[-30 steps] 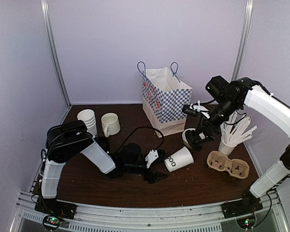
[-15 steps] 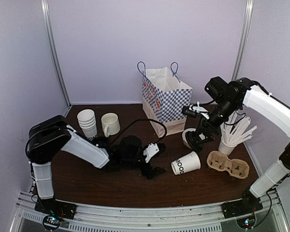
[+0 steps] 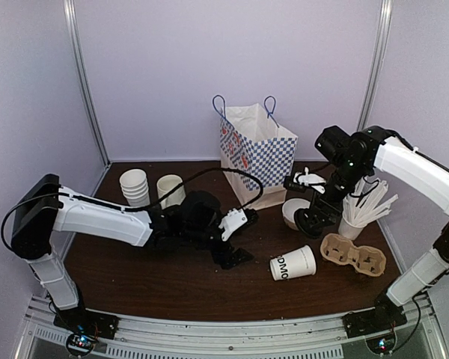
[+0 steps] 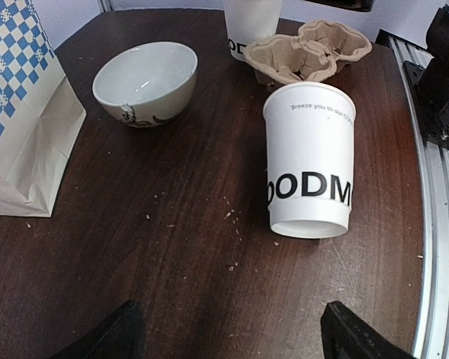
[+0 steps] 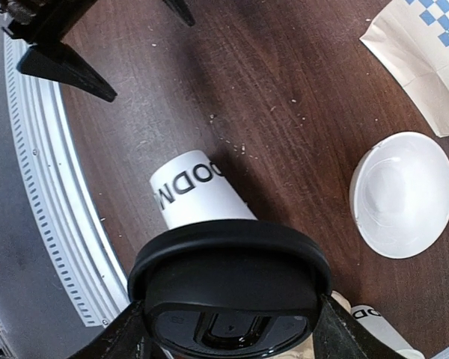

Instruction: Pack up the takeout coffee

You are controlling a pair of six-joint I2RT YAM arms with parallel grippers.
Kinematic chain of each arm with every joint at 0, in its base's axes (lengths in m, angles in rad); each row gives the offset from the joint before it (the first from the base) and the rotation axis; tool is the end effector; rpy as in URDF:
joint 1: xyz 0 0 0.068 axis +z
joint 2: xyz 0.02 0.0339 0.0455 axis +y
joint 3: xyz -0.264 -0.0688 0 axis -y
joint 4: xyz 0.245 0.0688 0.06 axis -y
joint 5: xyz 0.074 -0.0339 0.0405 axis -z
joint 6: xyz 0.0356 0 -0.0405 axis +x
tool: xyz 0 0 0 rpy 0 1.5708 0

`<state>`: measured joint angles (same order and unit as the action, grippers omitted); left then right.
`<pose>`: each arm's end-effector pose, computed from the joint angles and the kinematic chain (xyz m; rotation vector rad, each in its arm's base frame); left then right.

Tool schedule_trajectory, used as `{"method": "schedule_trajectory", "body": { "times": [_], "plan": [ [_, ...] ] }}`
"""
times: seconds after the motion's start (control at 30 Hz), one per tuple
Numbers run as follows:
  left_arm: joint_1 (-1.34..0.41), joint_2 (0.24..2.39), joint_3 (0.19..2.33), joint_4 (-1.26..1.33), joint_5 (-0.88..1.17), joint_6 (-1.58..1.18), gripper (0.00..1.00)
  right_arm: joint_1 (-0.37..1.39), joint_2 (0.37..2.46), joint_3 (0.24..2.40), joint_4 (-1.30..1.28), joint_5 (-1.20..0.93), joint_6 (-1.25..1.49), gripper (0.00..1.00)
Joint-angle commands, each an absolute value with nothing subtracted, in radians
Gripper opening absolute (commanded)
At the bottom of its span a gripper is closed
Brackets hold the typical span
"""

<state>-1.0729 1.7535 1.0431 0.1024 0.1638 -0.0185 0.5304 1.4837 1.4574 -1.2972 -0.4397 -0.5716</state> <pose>0.1775 -0.3387 0.1965 1.2320 1.9219 -0.7784 0.2248 0.1494 0.3271 -1.5444 2.3635 0.6233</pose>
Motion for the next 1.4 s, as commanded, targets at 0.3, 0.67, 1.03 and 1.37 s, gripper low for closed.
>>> {"method": "schedule_trajectory", "body": {
  "times": [0.3,0.67,1.03,1.37],
  "plan": [
    [-1.077,1.453,0.866,0.058,-0.159,-0.14,0.86,0.713,1.923,1.748,-1.206,-0.251,-0.541,0.67],
    [-1.078,1.369,0.804,0.027,-0.215,-0.188,0.86,0.718,2.123,1.805,-1.153,-0.254,-0.491,0.71],
    [-1.077,1.395,0.834,0.009,-0.19,-0.183,0.86,0.714,2.085,1.786,-1.151,-0.268,-0.454,0.9],
    [-1.077,1.386,0.874,0.006,-0.216,-0.173,0.86,0.646,1.708,1.542,-1.216,-0.297,-0.428,0.85]
  ]
}}
